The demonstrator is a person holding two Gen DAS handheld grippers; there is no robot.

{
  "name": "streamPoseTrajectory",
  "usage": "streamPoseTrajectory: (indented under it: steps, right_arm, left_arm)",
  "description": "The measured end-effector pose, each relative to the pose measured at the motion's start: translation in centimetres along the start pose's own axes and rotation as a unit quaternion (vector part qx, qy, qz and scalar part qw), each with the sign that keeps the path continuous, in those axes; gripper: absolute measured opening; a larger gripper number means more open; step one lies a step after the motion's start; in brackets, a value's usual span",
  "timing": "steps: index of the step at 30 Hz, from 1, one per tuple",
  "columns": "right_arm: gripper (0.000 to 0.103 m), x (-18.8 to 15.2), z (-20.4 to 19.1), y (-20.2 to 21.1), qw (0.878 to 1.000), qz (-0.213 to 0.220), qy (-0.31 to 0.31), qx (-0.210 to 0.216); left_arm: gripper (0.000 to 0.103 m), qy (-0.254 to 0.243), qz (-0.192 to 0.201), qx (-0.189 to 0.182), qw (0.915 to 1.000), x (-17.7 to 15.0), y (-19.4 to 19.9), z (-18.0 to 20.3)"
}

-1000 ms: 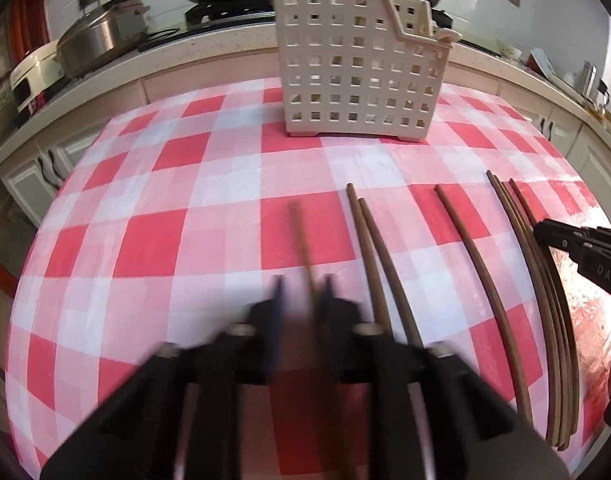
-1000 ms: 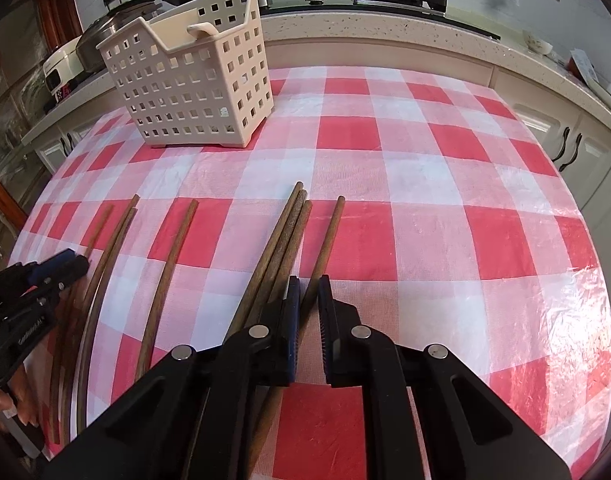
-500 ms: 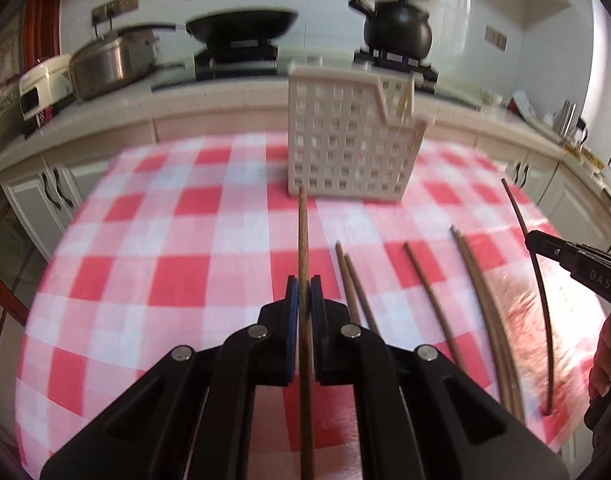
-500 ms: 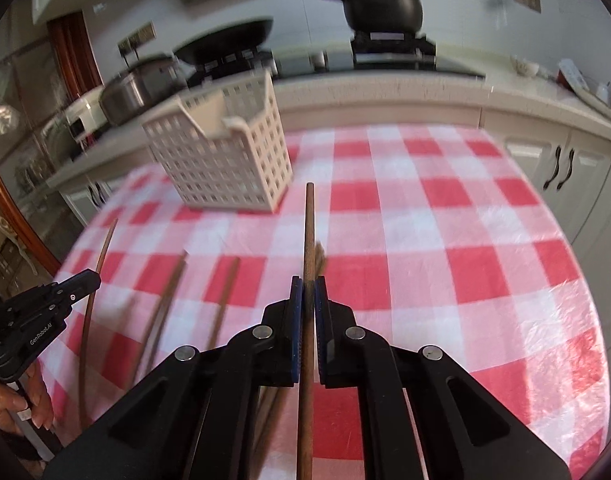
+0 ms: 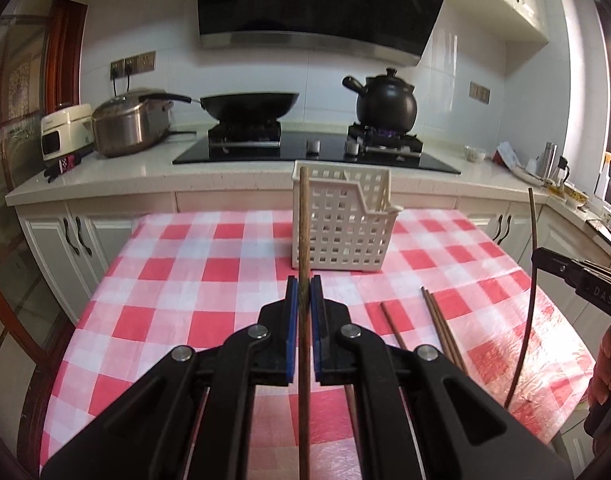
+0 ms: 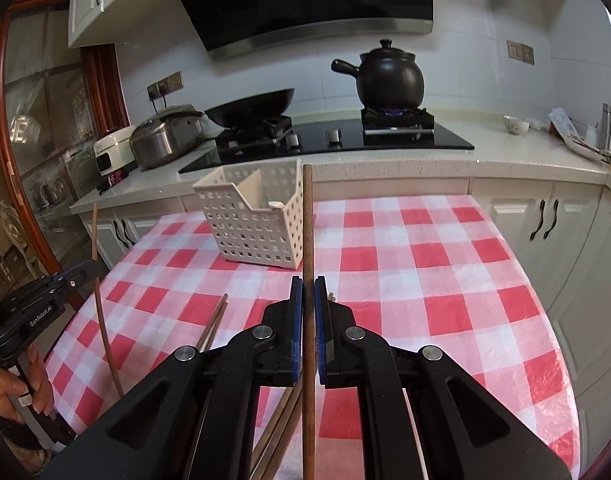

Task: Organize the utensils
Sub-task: 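Lift both held chopsticks upright off the tablecloth with both grippers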

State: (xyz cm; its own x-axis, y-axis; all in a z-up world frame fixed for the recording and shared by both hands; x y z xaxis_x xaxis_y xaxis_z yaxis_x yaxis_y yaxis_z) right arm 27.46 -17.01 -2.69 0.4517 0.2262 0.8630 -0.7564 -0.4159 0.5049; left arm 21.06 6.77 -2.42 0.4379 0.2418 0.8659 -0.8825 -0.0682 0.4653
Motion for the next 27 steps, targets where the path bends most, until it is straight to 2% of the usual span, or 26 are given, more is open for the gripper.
streamPoseTrajectory:
  steps: [9, 16, 27]
  right_arm:
    - [0.006, 1.1, -1.1, 2.6, 0.999, 0.036, 0.023, -0.013]
    - [0.006, 2.1, -1.6, 2.5, 0.998, 0.049, 0.035, -0.016]
    - [0.006, 6.2, -2.6, 0.9, 0.995, 0.081, 0.055, -0.012]
  left_arm:
    - [0.006, -0.008, 0.044, -0.003, 0.999, 0.9, 2.7, 0.4]
    - [0.006, -0.021, 0.059, -0.007, 0.998, 2.0, 2.5, 1.2]
    - [0.006, -0.022, 0.076, -0.012, 0.9968, 5.6, 1.0, 1.5]
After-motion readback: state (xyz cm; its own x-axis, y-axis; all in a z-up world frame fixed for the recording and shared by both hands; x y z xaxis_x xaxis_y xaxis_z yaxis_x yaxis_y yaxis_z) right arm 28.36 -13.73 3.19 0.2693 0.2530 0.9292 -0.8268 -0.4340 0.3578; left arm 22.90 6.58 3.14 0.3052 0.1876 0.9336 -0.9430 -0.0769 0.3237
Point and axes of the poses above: each gripper's, at about its wrist camera, not at the fingertips, and y roughly against the way its jaws point, z to its right, x to its top, the point moved 7 cm from there along -y, roughly the way its jaws point, and after that the axes turned 8 degrees about y, right-handed, at the moved point
